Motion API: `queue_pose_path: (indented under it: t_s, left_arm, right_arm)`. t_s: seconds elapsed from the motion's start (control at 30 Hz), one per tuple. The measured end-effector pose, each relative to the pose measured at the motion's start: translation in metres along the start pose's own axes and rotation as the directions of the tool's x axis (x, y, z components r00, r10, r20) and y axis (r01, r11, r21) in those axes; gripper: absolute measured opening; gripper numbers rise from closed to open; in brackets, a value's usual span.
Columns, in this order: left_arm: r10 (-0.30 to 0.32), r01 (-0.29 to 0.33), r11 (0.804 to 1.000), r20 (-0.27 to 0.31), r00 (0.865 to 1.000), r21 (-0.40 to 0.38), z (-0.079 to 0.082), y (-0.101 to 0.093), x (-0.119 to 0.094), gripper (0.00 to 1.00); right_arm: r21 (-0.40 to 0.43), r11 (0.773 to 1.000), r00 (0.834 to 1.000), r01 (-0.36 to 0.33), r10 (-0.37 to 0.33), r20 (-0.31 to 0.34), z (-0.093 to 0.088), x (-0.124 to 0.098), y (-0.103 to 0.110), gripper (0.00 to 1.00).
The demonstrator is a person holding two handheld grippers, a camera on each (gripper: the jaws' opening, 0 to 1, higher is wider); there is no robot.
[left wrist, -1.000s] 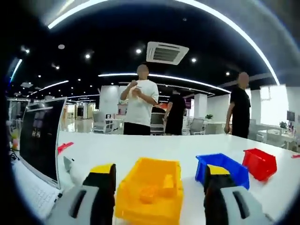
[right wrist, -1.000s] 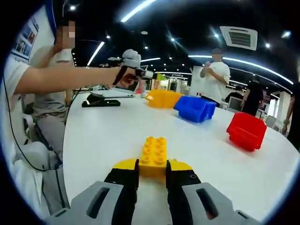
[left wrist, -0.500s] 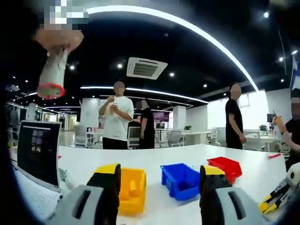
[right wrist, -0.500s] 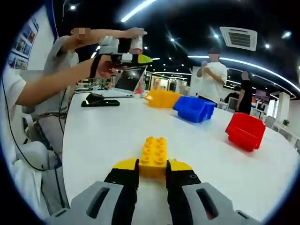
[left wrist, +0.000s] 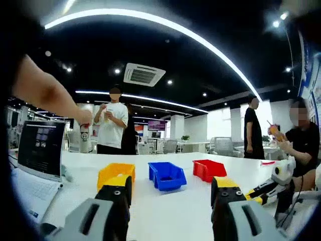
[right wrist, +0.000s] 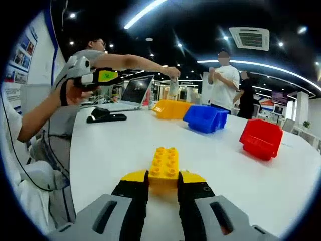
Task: Take apart the toy blocks one by one and place each separated block into its matching bin, sorting the blocks by their type until all the connected pieces are disassembled and separated into the correct bins
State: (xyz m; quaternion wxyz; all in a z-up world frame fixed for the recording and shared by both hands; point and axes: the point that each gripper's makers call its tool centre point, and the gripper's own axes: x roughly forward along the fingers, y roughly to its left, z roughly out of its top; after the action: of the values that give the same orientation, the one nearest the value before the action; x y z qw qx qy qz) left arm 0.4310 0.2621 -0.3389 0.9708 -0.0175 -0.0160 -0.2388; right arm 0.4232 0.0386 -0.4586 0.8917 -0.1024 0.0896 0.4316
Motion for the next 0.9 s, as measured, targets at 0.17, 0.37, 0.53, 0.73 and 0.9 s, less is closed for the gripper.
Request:
queue_pose_path:
  t_s: [0.17, 0.37, 0.53, 0.73, 0.9]
  left_arm:
    - [0.006, -0.006, 1.000, 0.007, 1.000, -0.020, -0.004, 0.004, -0.003, 0.62]
    - [0.009, -0.009, 1.000, -0.002, 1.000, -0.028, -0.011, 0.007, -0.001, 0.61]
    - [0.009, -0.008, 0.999, 0.011, 1.000, -0.032, -0.010, 0.006, -0.003, 0.61]
    - [0.006, -0.005, 1.000, 0.014, 1.000, -0.022, -0.009, 0.002, -0.007, 0.61]
    - [0.004, -0.003, 1.000, 0.027, 1.000, -0.017, -0.004, 0.000, -0.013, 0.61]
  right_arm:
    - [0.005, 1.000, 1.000, 0.006, -0.006, 0.011, 0.003, -0.002, 0.000, 0.24]
    - [0.053, 0.998, 0.999, 0.015, -0.017, 0.052, 0.019, -0.008, -0.009, 0.24]
    - [0.035, 0.999, 0.997, 0.027, -0.030, 0.073, 0.039, -0.010, -0.017, 0.24]
    - [0.005, 1.000, 0.996, 0.015, -0.015, 0.089, 0.073, -0.001, -0.024, 0.24]
    - [-0.020, 1.000, 0.995, 0.000, 0.002, 0.100, 0.105, 0.021, -0.033, 0.24]
